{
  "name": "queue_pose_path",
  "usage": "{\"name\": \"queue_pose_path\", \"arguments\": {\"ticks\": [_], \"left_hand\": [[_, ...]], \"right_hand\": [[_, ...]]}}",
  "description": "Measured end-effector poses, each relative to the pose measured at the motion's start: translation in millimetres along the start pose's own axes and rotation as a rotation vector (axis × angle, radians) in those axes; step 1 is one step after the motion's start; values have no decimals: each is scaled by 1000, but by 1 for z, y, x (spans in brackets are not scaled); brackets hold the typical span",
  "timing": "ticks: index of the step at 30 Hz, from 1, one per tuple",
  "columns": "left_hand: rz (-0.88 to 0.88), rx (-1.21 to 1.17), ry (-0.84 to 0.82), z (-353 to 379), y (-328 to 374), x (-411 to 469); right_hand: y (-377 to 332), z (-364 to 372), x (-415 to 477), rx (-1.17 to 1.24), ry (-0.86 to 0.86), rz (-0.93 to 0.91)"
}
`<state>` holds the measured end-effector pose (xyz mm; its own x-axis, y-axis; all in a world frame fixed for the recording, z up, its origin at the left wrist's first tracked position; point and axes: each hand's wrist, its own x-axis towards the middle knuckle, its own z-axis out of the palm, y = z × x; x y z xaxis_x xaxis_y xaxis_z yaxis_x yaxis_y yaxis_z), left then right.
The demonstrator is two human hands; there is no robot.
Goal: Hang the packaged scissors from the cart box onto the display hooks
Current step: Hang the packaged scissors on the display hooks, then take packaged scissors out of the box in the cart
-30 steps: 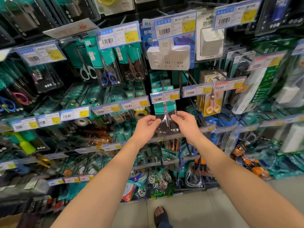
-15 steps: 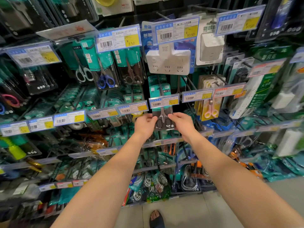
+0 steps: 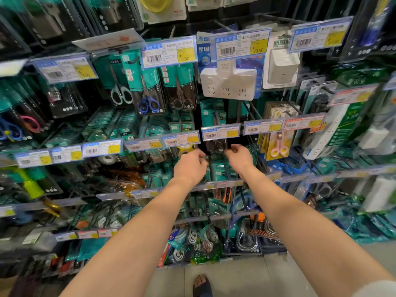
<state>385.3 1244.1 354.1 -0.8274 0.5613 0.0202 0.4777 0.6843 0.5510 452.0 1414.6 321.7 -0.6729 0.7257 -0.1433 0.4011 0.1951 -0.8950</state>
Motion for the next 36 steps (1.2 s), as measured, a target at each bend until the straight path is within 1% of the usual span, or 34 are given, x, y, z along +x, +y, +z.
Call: {"name": "queue_pose_path", "arguments": {"ticks": [3, 7, 11, 15, 19, 24, 27, 31, 36], "left_hand": [[40, 179, 39, -2, -2, -17], [34, 285, 75, -5, -13, -44], [19, 373, 104, -15, -43, -76], [-29, 398, 93, -35, -97, -112], [-175, 387, 120, -69, -166, -153], [-290, 528, 145, -131, -278, -225], [-396, 591, 146, -172, -354, -285], [-561, 570, 141, -230, -455, -370], [-705, 561, 154, -298, -563, -462]], "right_hand": [[3, -4, -26, -183, -24, -104], [6, 4, -61, -405, -112, -254], [-3, 33, -88, -579, -229, -341], [-17, 84, -119, -667, -347, -417], [-35, 154, -157, -757, -448, -518], [-59, 266, -226, -852, -617, -661], [-78, 341, -284, -899, -712, -726], [-100, 447, -367, -968, -781, -824], [-131, 567, -467, -917, -874, -842]]}}
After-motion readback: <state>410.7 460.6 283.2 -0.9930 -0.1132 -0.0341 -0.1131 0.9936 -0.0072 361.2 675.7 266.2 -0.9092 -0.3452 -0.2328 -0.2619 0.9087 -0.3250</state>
